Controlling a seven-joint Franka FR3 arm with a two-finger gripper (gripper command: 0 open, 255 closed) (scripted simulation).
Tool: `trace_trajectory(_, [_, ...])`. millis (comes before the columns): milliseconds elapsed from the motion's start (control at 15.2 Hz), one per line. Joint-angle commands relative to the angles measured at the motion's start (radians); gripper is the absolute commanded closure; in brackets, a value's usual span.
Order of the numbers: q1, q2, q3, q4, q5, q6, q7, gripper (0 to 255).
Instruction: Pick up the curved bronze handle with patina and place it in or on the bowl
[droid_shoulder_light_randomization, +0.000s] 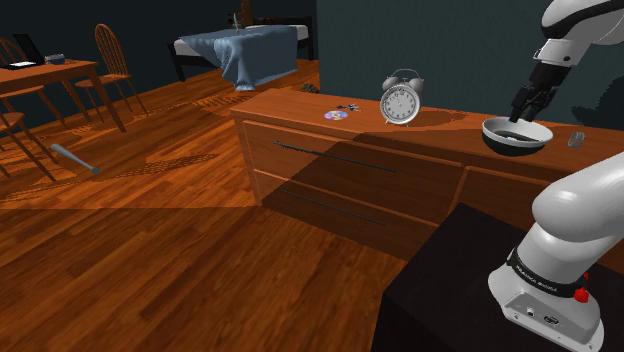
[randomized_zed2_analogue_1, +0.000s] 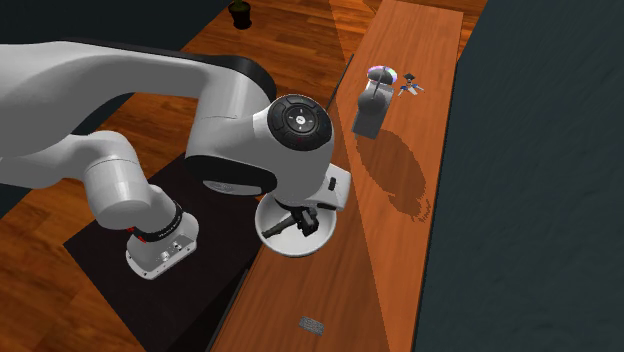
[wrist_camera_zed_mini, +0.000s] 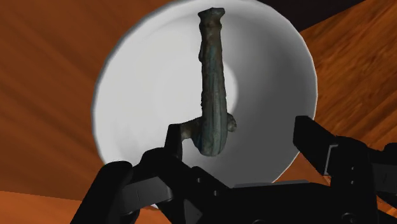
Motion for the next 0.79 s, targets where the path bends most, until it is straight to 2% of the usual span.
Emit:
trace_trajectory(0, [0.000, 0.000, 0.000, 0.000, 0.000, 0.000, 0.000, 0])
trace_trajectory(132, [0.000, 0.000, 0.000, 0.000, 0.000, 0.000, 0.000, 0])
trace_trajectory(396, [0.004, -0.002, 0.014, 0.126, 0.010, -0.127, -0.003, 0])
trace_trajectory(726, [0.004, -0.002, 0.014, 0.126, 0.010, -0.127, -0.003, 0])
